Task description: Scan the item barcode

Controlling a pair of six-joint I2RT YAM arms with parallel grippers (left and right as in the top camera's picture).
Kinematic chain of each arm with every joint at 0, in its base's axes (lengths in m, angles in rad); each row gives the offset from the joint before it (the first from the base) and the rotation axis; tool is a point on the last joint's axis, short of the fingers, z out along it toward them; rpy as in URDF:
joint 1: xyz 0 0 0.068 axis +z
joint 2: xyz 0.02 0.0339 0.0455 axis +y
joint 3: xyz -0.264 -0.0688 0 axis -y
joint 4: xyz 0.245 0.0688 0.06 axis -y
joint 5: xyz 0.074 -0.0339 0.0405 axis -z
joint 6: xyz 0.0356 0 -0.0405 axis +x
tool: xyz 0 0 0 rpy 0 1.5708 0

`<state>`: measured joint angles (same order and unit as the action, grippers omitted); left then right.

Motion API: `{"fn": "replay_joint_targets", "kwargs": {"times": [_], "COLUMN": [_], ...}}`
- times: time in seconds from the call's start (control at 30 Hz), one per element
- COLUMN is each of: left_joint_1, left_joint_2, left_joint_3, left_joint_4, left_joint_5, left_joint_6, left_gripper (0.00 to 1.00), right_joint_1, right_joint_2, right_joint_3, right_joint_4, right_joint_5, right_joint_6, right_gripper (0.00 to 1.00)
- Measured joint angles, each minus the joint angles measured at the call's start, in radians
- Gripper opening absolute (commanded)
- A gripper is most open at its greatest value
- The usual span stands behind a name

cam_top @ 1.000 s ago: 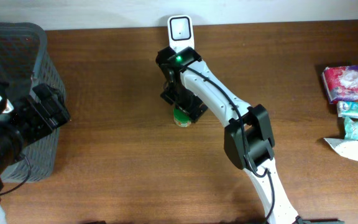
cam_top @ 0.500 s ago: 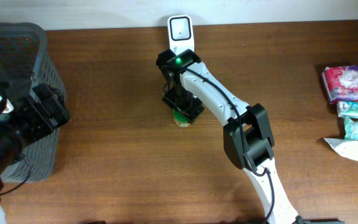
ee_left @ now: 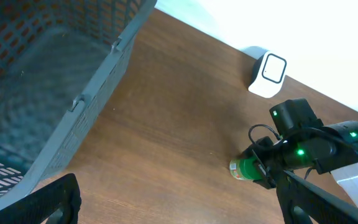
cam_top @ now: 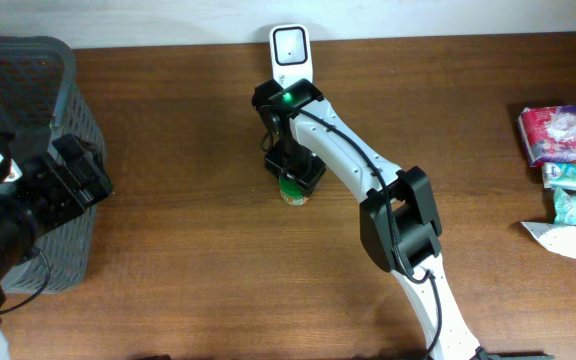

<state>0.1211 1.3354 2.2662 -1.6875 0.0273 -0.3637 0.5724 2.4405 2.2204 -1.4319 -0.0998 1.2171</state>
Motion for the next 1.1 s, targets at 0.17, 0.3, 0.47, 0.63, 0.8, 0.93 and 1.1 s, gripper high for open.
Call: {"fn": "replay_joint_targets", "kwargs": {"times": [0.17, 0.3, 0.47, 0.63, 0.8, 0.93, 1.1], "left_joint_1": [0.000, 0.000, 0.000, 0.000, 0.000, 0.000, 0.000], "left_joint_2": [0.000, 0.000, 0.000, 0.000, 0.000, 0.000, 0.000], "left_joint_3": [0.000, 0.000, 0.000, 0.000, 0.000, 0.000, 0.000], "left_joint_4": [0.000, 0.000, 0.000, 0.000, 0.000, 0.000, 0.000], "left_joint_5": [0.000, 0.000, 0.000, 0.000, 0.000, 0.000, 0.000], "left_joint_6": [0.000, 0.000, 0.000, 0.000, 0.000, 0.000, 0.000], "left_gripper": [0.99, 0.99, 0.99, 0.99, 0.99, 0.99, 0.99], "right_joint_1": [0.000, 0.000, 0.000, 0.000, 0.000, 0.000, 0.000], "right_joint_2": [0.000, 0.000, 0.001, 0.001, 0.001, 0.001, 0.001], "right_joint_3": [0.000, 0.000, 0.020, 0.079, 0.080, 0.080, 0.080], "right_joint_4": [-0.007, -0.011, -0.018, -0.017, -0.045, -0.075, -0.076], "right_joint_5": [0.001, 0.001, -0.039, -0.166, -0.151, -0.092, -0.047], "right_joint_6": [-0.075, -0.121, -0.271, -0.502, -0.613, -0.743, -0.805], "right_gripper": [0.48, 0.48, 0.49, 0.52, 0.57, 0.82, 0.99]}}
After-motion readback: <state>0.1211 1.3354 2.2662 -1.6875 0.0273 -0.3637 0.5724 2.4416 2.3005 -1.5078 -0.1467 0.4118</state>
